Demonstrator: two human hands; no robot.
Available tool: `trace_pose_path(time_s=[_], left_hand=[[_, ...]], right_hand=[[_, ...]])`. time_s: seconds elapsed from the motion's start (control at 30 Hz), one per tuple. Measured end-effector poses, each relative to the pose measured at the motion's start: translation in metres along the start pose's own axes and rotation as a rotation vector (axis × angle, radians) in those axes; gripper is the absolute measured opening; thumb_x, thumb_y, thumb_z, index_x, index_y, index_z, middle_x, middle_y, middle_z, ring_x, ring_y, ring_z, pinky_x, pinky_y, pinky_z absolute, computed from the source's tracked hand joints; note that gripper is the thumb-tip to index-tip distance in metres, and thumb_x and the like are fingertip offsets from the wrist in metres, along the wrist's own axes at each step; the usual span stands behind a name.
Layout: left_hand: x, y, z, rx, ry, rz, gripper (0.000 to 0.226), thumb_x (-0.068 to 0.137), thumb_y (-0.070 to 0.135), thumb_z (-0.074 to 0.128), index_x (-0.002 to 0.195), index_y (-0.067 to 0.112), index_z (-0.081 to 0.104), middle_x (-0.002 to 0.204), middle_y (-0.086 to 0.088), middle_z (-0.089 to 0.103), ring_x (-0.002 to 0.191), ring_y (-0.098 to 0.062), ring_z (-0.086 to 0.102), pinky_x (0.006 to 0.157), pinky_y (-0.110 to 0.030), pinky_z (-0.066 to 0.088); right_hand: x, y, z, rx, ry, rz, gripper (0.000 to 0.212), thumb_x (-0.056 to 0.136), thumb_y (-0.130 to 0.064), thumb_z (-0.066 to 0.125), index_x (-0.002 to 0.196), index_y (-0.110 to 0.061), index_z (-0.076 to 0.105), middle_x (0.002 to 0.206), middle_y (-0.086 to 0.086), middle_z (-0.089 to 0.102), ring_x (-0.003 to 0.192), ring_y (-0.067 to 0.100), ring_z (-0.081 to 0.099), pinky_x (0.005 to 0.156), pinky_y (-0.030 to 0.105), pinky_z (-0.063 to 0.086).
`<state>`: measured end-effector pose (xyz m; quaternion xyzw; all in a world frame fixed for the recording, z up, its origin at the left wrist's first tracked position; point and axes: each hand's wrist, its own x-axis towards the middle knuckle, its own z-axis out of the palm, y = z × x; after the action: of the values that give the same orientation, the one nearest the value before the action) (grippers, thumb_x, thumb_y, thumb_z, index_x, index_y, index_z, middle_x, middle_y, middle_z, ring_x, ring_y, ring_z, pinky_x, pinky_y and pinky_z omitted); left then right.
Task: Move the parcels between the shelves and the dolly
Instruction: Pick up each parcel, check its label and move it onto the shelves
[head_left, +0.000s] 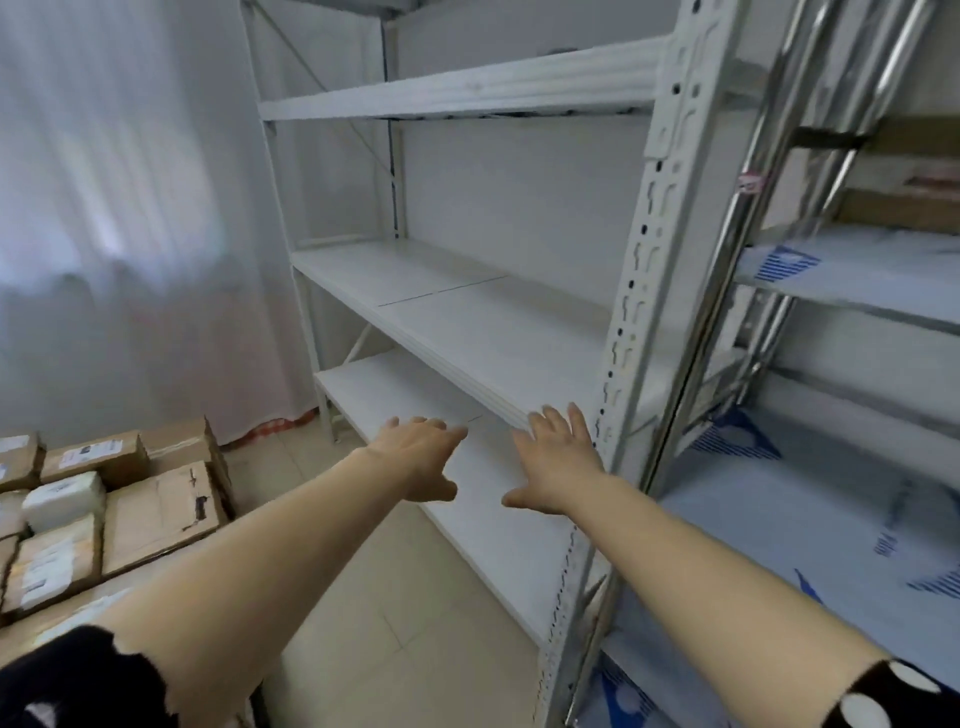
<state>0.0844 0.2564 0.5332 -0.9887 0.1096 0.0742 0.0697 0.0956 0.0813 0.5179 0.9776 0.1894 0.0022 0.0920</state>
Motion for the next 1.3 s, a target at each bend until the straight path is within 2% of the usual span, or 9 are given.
trace_pose_path(time_s=[0.13,0.3,0.43,0.6,0.77,0.9,1.03,1.17,1.3], left_hand=[[-0.025,0.065,-0.036,0.028,0.161,0.171,0.076,0.087,0.045,0.058,0.150,0.023,0.020,0.143,-0.001,0.042,0.133,-0.024,0.038,0.108,-0.039,0.033],[-0.072,0.143,-0.077,0.060,0.311,0.365,0.075,0.084,0.048,0.059,0.147,0.024,0.026,0.137,-0.003,0.046,0.129,-0.026,0.041,0.107,-0.045,0.034],[-0.116,0.211,-0.112,0.006,0.391,0.496,0.075,0.082,0.047,0.062,0.145,0.023,0.029,0.138,-0.006,0.045,0.126,-0.028,0.043,0.106,-0.046,0.037],[-0.176,0.306,-0.164,0.002,0.491,0.679,0.076,0.085,0.046,0.062,0.147,0.022,0.026,0.139,-0.007,0.043,0.127,-0.029,0.042,0.106,-0.045,0.037],[-0.230,0.400,-0.202,0.017,0.563,0.806,0.077,0.087,0.045,0.059,0.150,0.023,0.021,0.143,-0.006,0.041,0.128,-0.028,0.042,0.105,-0.043,0.038],[-0.266,0.489,-0.229,0.022,0.618,0.891,0.072,0.089,0.045,0.058,0.149,0.022,0.024,0.142,-0.008,0.041,0.127,-0.029,0.042,0.103,-0.043,0.040],[-0.303,0.595,-0.255,-0.011,0.665,0.957,0.075,0.091,0.045,0.056,0.151,0.023,0.018,0.144,-0.009,0.040,0.128,-0.030,0.042,0.101,-0.041,0.041],[-0.341,0.695,-0.281,-0.098,0.675,1.032,0.067,0.091,0.040,0.056,0.148,0.020,0.026,0.142,-0.010,0.042,0.126,-0.030,0.045,0.097,-0.039,0.043],[-0.371,0.770,-0.302,-0.179,0.656,1.062,0.065,0.094,0.036,0.053,0.150,0.017,0.024,0.145,-0.010,0.039,0.129,-0.030,0.043,0.101,-0.037,0.039]], right_hand=[[-0.087,0.042,-0.024,-0.022,0.068,0.156,0.083,0.083,-0.059,0.057,0.147,-0.015,0.026,0.156,0.015,0.014,0.146,0.031,0.001,0.115,0.051,-0.010],[-0.204,0.085,-0.057,-0.064,0.110,0.396,0.088,0.083,-0.064,0.053,0.150,-0.016,0.021,0.158,0.014,0.010,0.147,0.032,0.001,0.117,0.051,-0.009],[-0.301,0.107,-0.086,-0.114,0.130,0.584,0.084,0.085,-0.062,0.052,0.149,-0.015,0.023,0.158,0.017,0.008,0.146,0.034,0.003,0.118,0.049,-0.006],[-0.424,0.146,-0.124,-0.151,0.176,0.812,0.081,0.085,-0.062,0.053,0.146,-0.014,0.029,0.157,0.017,0.012,0.146,0.032,0.005,0.118,0.047,-0.002],[-0.537,0.195,-0.145,-0.172,0.205,1.000,0.079,0.087,-0.062,0.049,0.147,-0.016,0.027,0.157,0.015,0.012,0.146,0.031,0.004,0.118,0.046,-0.001],[-0.619,0.239,-0.150,-0.201,0.222,1.090,0.077,0.087,-0.062,0.050,0.146,-0.016,0.031,0.157,0.014,0.014,0.146,0.031,0.006,0.119,0.046,0.000],[-0.705,0.292,-0.155,-0.272,0.256,1.127,0.073,0.088,-0.060,0.050,0.144,-0.016,0.034,0.154,0.015,0.021,0.144,0.033,0.013,0.118,0.045,0.005],[-0.794,0.347,-0.163,-0.298,0.263,1.195,0.064,0.090,-0.057,0.047,0.137,-0.014,0.039,0.145,0.016,0.033,0.137,0.032,0.026,0.114,0.043,0.017],[-0.863,0.397,-0.173,-0.254,0.342,1.256,0.061,0.090,-0.051,0.052,0.138,-0.014,0.040,0.139,0.014,0.041,0.129,0.033,0.037,0.105,0.039,0.030]])
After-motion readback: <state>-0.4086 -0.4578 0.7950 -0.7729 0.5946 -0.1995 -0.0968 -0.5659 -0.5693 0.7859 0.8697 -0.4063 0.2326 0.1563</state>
